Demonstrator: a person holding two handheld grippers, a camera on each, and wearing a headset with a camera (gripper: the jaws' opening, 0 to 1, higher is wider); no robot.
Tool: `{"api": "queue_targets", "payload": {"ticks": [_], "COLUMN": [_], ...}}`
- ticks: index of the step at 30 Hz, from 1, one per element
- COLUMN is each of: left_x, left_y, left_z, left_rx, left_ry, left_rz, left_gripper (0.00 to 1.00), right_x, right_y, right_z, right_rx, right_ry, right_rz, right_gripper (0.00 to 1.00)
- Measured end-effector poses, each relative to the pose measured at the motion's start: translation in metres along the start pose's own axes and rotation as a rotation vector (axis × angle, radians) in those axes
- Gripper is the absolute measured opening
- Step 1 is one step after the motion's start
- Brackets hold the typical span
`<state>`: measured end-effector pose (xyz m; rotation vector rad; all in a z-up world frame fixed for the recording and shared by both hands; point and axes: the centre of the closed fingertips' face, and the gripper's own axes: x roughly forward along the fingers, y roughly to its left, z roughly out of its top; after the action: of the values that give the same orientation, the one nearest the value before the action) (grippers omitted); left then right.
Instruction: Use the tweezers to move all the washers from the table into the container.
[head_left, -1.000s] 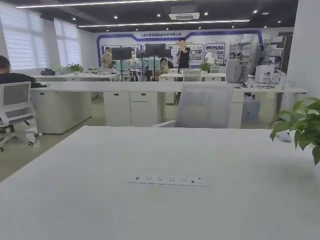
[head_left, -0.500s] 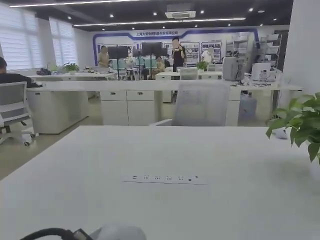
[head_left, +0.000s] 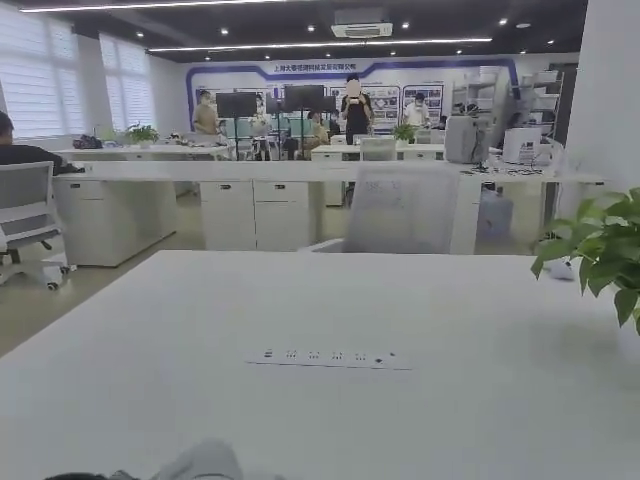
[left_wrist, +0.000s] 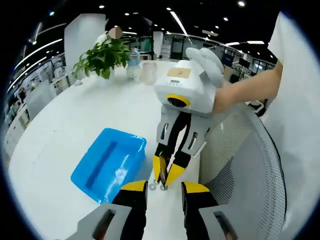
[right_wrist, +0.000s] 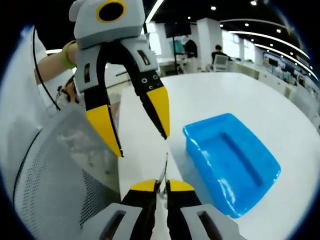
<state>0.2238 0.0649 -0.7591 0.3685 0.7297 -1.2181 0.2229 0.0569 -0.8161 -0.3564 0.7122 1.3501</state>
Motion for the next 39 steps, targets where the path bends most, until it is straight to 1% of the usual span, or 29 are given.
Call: {"api": "queue_targets", "payload": {"ticks": [1, 2, 3, 4, 5, 6, 7, 8, 9, 10, 11, 14, 15, 16, 18, 20, 21, 22, 23, 24, 25, 26, 28, 30, 32, 33, 34, 36, 39], "left_x": [-0.003, -0.008, -0.012, -0.015, -0.02, -0.023, -0.028, -0.031, -0.035, -0.038, -0.041, -0.048, -0.05, -0.052, -0.055, -0.057, -0.061, -0.062, -0.063, -0.062, -0.063, -0.063, -0.064, -0.065, -0.071, -0.072, -0.075, -0.079, -0.083], "left_y": [0.001, 0.003, 0.005, 0.006, 0.008, 0.009, 0.009, 0.009, 0.009, 0.01, 0.011, 0.012, 0.013, 0.013, 0.013, 0.015, 0.018, 0.018, 0.018, 0.018, 0.019, 0.02, 0.022, 0.023, 0.025, 0.025, 0.027, 0.028, 0.029], "left_z": [-0.002, -0.005, -0.006, -0.008, -0.012, -0.015, -0.018, -0.019, -0.021, -0.022, -0.025, -0.027, -0.027, -0.026, -0.024, -0.023, -0.023, -0.023, -0.021, -0.015, -0.013, -0.013, -0.013, -0.012, -0.012, -0.01, -0.008, -0.005, -0.001], "left_rx": [-0.034, -0.079, -0.109, -0.14, -0.186, -0.219, -0.26, -0.286, -0.318, -0.333, -0.345, -0.371, -0.377, -0.376, -0.36, -0.346, -0.331, -0.327, -0.335, -0.337, -0.326, -0.323, -0.294, -0.283, -0.282, -0.29, -0.319, -0.343, -0.351], "left_ry": [-0.022, -0.061, -0.089, -0.116, -0.154, -0.178, -0.218, -0.243, -0.286, -0.313, -0.332, -0.394, -0.412, -0.437, -0.461, -0.474, -0.493, -0.498, -0.514, -0.547, -0.564, -0.562, -0.561, -0.57, -0.605, -0.625, -0.656, -0.694, -0.727], "left_rz": [0.012, 0.038, 0.06, 0.079, 0.107, 0.129, 0.153, 0.168, 0.198, 0.224, 0.263, 0.351, 0.37, 0.4, 0.441, 0.477, 0.511, 0.515, 0.527, 0.541, 0.552, 0.565, 0.596, 0.609, 0.618, 0.615, 0.613, 0.61, 0.622], "left_gripper": [0.27, 0.28, 0.3, 0.32, 0.35, 0.38, 0.4, 0.43, 0.45, 0.48, 0.52, 0.63, 0.66, 0.68, 0.73, 0.78, 0.81, 0.84, 0.87, 0.9, 0.94, 0.96, 0.99, 0.99, 0.99, 0.99, 0.99, 0.99, 0.99], "right_x": [0.0, 0.0, 0.0, 0.0, 0.0, 0.0, -0.001, -0.002, -0.004, -0.005, -0.008, -0.014, -0.016, -0.018, -0.022, -0.027, -0.028, -0.031, -0.033, -0.036, -0.038, -0.041, -0.046, -0.051, -0.056, -0.057, -0.06, -0.064, -0.069], "right_y": [0.0, 0.001, 0.002, 0.001, -0.001, -0.002, -0.003, -0.004, -0.004, -0.004, -0.005, -0.008, -0.009, -0.01, -0.011, -0.012, -0.013, -0.014, -0.015, -0.016, -0.016, -0.017, -0.02, -0.024, -0.029, -0.03, -0.034, -0.04, -0.051], "right_z": [-0.001, -0.001, 0.0, 0.0, 0.001, 0.001, 0.0, 0.0, 0.0, 0.001, 0.003, 0.006, 0.008, 0.01, 0.013, 0.016, 0.017, 0.018, 0.019, 0.021, 0.022, 0.024, 0.027, 0.032, 0.037, 0.038, 0.042, 0.046, 0.051], "right_rx": [-0.01, -0.015, -0.012, 0.001, 0.025, 0.073, 0.084, 0.091, 0.113, 0.122, 0.125, 0.142, 0.148, 0.162, 0.179, 0.186, 0.188, 0.19, 0.191, 0.189, 0.189, 0.188, 0.183, 0.182, 0.182, 0.183, 0.183, 0.186, 0.2], "right_ry": [0.002, -0.002, -0.008, -0.018, -0.029, -0.042, -0.046, -0.052, -0.057, -0.061, -0.069, -0.077, -0.082, -0.089, -0.099, -0.101, -0.1, -0.099, -0.098, -0.097, -0.095, -0.093, -0.093, -0.099, -0.108, -0.11, -0.119, -0.131, -0.149], "right_rz": [-0.008, -0.014, -0.012, -0.017, -0.02, -0.017, -0.018, -0.018, -0.011, -0.007, -0.011, -0.014, -0.015, -0.015, -0.017, -0.024, -0.03, -0.034, -0.036, -0.039, -0.041, -0.046, -0.056, -0.07, -0.086, -0.089, -0.099, -0.116, -0.149], "right_gripper": [0.03, 0.03, 0.02, 0.02, 0.02, 0.02, 0.02, 0.02, 0.02, 0.02, 0.03, 0.03, 0.03, 0.03, 0.03, 0.03, 0.03, 0.03, 0.03, 0.03, 0.03, 0.03, 0.03, 0.03, 0.03, 0.03, 0.03, 0.03, 0.03]}}
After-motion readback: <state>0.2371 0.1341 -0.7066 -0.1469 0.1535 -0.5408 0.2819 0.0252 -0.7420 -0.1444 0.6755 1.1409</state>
